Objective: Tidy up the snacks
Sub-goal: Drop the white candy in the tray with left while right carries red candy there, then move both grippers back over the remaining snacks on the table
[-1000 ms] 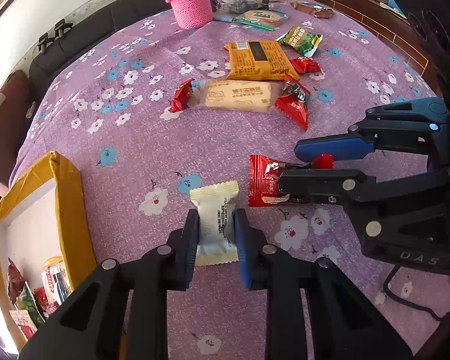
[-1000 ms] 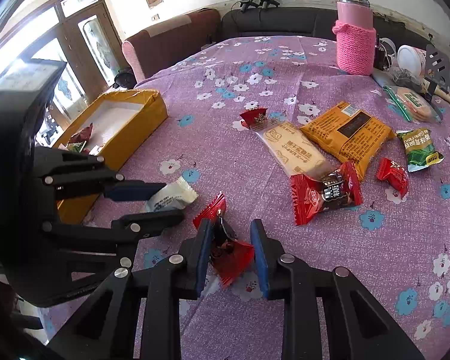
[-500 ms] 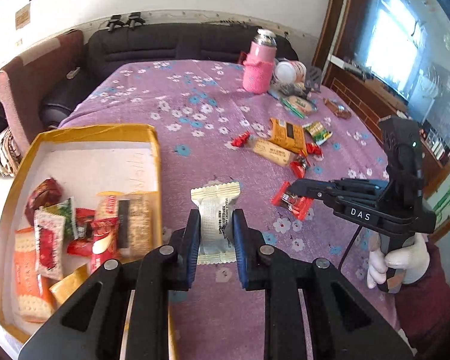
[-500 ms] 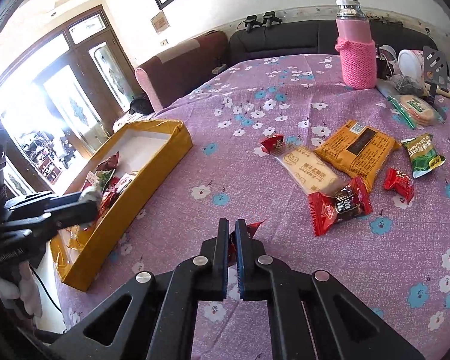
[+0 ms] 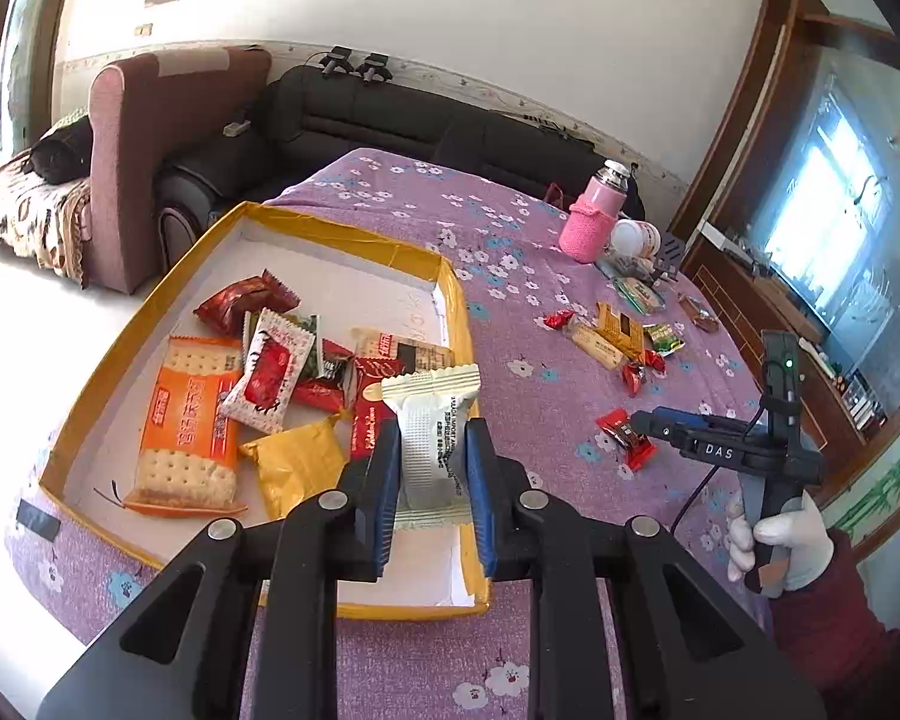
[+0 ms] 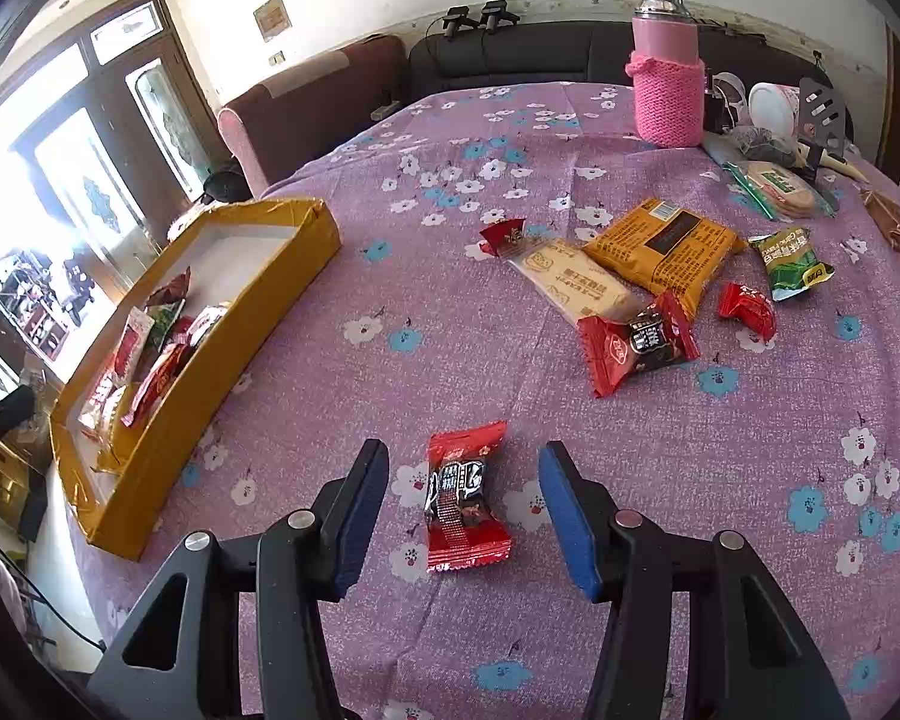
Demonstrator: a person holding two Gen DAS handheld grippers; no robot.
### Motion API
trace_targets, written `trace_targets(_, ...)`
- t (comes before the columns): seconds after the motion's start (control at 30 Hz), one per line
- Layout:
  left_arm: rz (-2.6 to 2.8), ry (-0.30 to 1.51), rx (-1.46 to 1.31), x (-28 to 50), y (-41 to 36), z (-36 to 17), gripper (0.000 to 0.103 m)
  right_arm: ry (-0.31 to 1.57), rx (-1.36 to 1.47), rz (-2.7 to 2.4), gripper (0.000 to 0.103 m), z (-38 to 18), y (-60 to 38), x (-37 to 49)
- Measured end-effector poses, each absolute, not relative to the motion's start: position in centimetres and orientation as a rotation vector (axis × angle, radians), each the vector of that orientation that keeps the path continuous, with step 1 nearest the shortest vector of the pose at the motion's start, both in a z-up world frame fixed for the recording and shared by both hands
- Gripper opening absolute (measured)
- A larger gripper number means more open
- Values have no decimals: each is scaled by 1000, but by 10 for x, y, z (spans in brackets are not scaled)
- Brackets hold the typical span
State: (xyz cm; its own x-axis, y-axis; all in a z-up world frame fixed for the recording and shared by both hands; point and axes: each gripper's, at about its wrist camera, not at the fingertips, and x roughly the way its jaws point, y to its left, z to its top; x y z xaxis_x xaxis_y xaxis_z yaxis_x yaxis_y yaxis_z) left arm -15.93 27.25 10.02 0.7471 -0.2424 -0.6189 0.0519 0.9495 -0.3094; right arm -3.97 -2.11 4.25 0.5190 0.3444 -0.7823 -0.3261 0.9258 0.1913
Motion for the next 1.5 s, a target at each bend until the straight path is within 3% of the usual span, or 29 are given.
trace_targets(0.1, -125, 718, -303, -160, 284, 91, 19, 969, 0, 388, 54, 33, -13, -36)
trace_targets(0.2, -82, 730, -323, -162, 296, 81, 19, 1005, -14, 364, 22, 24, -6, -34)
trace_targets(0.6, 31, 807, -387, -134, 340, 52, 19, 929, 13, 580, 20, 84, 77, -37)
trace_targets(0.87, 24, 866, -378, -93, 340, 44, 21, 1019, -113, 733, 20, 69, 207, -22)
trace_targets(1.0, 21, 833, -387, -104, 344, 48, 37, 1053, -134, 698, 20, 50, 237, 6)
trace_targets(1.27, 50, 724, -404, -145, 352, 67, 39, 1006, -141, 646, 25, 51, 246, 35)
trace_targets(1.33, 50, 693, -404, -152, 350, 75, 44, 959, -103, 655, 37, 64, 234, 27)
trace_targets(1.43, 81, 639, -389, -163, 343, 89, 64, 902, -61, 661, 45, 81, 211, 10)
trace_targets(1.5, 91, 607, -382, -169, 335, 97, 84, 882, -37, 663, 47, 88, 191, 0)
